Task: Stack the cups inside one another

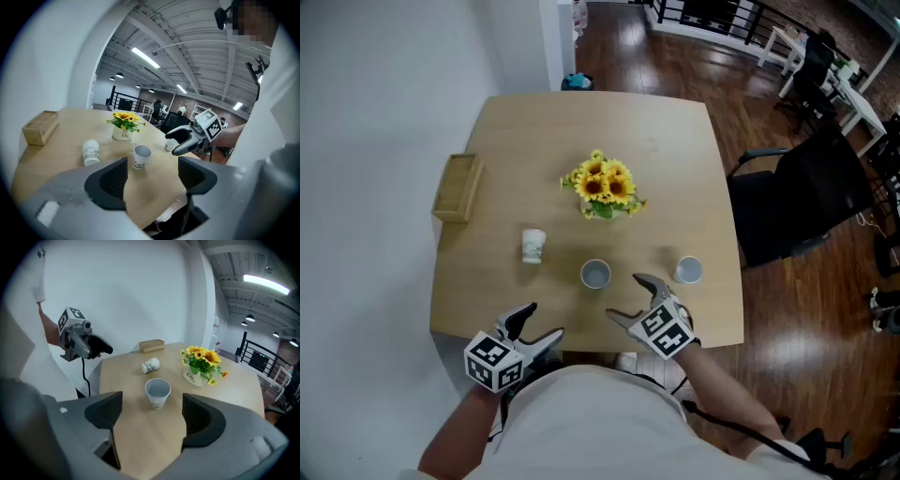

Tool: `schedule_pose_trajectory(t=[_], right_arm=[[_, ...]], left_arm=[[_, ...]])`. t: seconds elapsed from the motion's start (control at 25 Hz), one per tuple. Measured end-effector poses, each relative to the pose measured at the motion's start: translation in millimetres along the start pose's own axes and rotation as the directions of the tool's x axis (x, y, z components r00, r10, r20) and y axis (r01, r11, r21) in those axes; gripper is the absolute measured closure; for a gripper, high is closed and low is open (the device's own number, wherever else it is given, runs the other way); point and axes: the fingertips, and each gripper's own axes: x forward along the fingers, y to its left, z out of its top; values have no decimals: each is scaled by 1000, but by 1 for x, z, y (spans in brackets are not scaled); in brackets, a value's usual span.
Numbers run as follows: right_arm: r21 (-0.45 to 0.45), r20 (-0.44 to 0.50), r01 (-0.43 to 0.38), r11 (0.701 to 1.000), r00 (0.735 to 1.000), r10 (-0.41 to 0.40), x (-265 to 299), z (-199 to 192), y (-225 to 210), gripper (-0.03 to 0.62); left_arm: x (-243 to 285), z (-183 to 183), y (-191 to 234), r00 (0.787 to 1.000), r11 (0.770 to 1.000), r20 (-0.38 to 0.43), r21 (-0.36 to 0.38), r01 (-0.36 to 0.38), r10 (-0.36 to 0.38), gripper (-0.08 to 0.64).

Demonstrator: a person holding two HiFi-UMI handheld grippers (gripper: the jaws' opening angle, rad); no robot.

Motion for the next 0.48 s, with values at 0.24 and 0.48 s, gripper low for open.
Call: schedule_pose_trajectory(t=[0.24, 0.48], right_arm=[[-31, -76, 0, 1000, 997, -3, 76, 4, -8, 185], [3, -135, 32, 999, 990, -32, 113, 3, -15, 179]], left_arm=[[-28, 2, 38, 1000, 1000, 10, -9, -2, 2, 219], [-56, -4, 61, 1000, 1000, -7, 0, 4, -4, 219]])
